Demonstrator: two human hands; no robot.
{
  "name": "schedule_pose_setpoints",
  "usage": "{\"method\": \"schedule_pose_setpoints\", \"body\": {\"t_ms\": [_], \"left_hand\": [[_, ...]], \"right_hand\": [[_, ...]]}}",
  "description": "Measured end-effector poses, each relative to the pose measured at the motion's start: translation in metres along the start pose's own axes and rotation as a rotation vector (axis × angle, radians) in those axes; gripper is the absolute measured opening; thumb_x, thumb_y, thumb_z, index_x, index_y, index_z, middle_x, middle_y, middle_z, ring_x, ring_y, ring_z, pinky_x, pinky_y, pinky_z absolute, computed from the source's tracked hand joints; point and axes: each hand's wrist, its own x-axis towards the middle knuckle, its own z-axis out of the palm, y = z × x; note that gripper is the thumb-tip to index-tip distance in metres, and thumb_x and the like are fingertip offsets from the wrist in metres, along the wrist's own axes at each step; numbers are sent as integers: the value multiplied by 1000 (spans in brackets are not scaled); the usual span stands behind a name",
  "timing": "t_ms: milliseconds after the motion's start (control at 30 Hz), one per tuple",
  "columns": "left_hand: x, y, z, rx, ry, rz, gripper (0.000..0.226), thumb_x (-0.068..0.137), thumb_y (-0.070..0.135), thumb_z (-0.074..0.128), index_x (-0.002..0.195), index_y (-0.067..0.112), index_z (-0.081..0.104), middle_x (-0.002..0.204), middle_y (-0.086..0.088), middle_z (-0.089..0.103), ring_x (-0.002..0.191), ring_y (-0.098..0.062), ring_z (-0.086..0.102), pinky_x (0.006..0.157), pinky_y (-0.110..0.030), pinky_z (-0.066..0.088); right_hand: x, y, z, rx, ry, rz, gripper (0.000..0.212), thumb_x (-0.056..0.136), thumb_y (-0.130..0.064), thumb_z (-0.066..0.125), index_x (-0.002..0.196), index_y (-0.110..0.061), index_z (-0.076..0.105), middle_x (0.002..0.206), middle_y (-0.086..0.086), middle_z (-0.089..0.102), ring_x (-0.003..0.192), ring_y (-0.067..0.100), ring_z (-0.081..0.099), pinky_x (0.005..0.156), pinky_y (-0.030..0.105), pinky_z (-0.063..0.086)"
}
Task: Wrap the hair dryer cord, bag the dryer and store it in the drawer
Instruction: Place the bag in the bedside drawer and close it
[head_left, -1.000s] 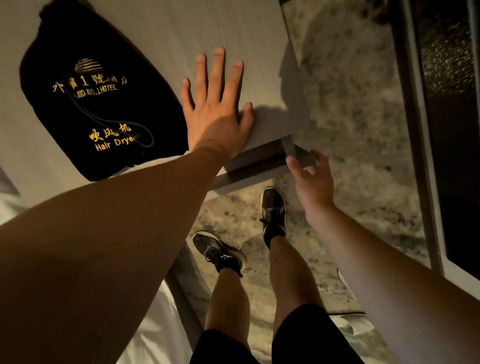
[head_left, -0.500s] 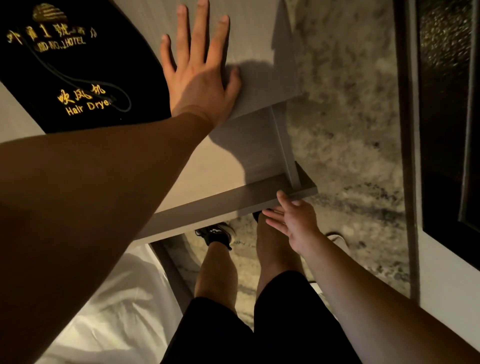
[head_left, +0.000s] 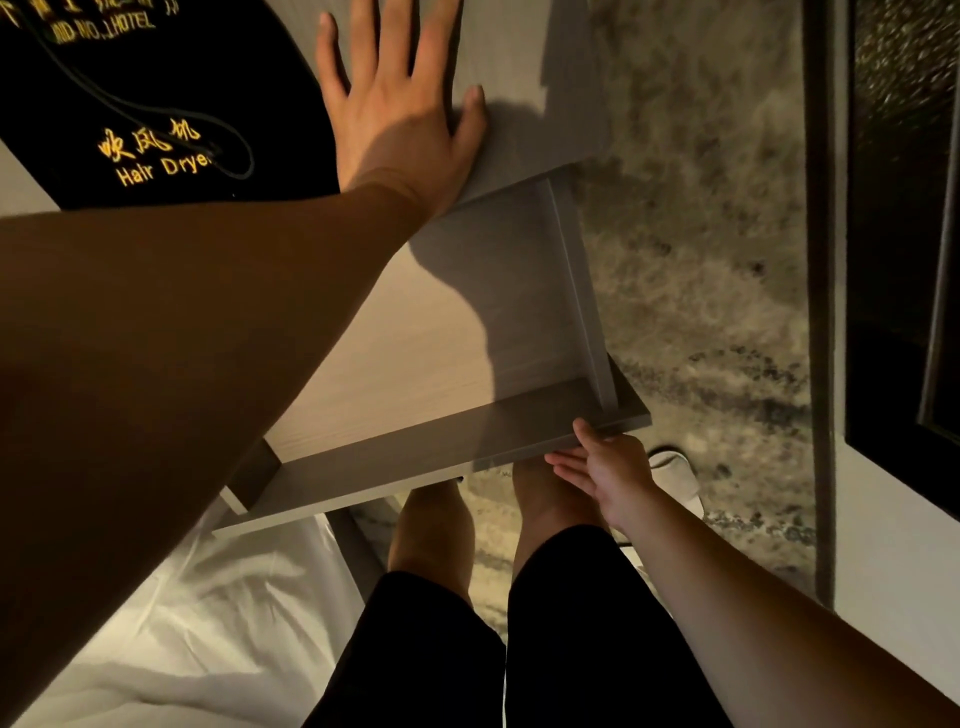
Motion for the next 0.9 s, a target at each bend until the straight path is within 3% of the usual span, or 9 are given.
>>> {"method": "schedule_pose_setpoints", "body": {"t_ms": [133, 267, 333, 400, 500, 600, 700, 800, 900], "left_hand": [[0, 0, 1, 16, -3, -16, 60, 94, 56, 36, 145, 27, 46, 148, -10, 52, 143, -35, 39, 120, -58, 18], [0, 2, 6, 10, 31, -20, 57, 92, 57, 40, 139, 26, 51, 141, -10, 57, 137, -34, 45, 117, -57, 23], [0, -1, 5, 9, 45, 8, 60, 92, 55, 39, 145, 27, 45, 149, -11, 52, 142, -35, 40, 118, -58, 21], [1, -1, 1, 0, 12, 30, 66, 94, 54, 36, 154, 28, 32, 163, -10, 33, 151, -35, 23, 120, -60, 15], [4, 4, -13, -48, -126, 28, 70, 95, 51, 34, 159, 26, 21, 170, -9, 10, 155, -36, 4, 121, -60, 7], [10, 3, -43, -116, -222, 62, 64, 92, 44, 47, 152, 23, 35, 167, -14, 16, 154, -39, 4, 120, -60, 11], [8, -11, -77, -141, -92, 99, 55, 88, 36, 54, 141, 22, 48, 162, -16, 29, 153, -40, 11, 118, -62, 16], [5, -51, -104, -113, 70, -77, 56, 85, 37, 55, 139, 26, 49, 163, -14, 27, 153, -41, 12, 115, -67, 18], [5, -103, -115, -109, 100, -306, 61, 85, 42, 54, 143, 28, 43, 165, -13, 21, 152, -40, 12, 113, -70, 21]], "right_hand": [[0, -1, -1, -29, 18, -15, 27, 96, -31, 63, 99, -4, 61, 86, 20, 76, 73, 27, 77, 57, 31, 62], [-7, 1, -6, -327, 92, -44, 60, 88, -58, 60, 86, 2, 66, 63, 14, 75, 57, 28, 75, 43, 28, 55], [-12, -2, 0, -465, 99, -69, 72, 86, -69, 53, 81, 2, 67, 59, 14, 74, 53, 29, 74, 40, 26, 52], [-17, -10, 14, -508, 75, -121, 73, 87, -70, 49, 81, 0, 67, 58, 12, 73, 52, 29, 73, 41, 28, 54], [-31, -40, 46, -518, 20, -422, 61, 86, -68, 48, 83, -10, 67, 61, 2, 74, 53, 21, 73, 49, 33, 57], [-54, -88, 86, -616, 10, -844, 51, 89, -67, 46, 75, -22, 65, 66, -4, 73, 54, 10, 71, 56, 37, 59], [-75, -142, 128, -669, 111, -1252, 42, 95, -51, 46, 79, -17, 65, 75, 2, 72, 68, 22, 69, 65, 43, 56], [-91, -190, 173, -749, 145, -1542, 40, 94, -51, 45, 100, -17, 66, 95, 2, 64, 84, 21, 63, 73, 35, 51], [-92, -226, 207, -848, 222, -1749, 41, 93, -44, 49, 119, -14, 59, 116, 12, 57, 105, 30, 56, 89, 41, 46]]}}
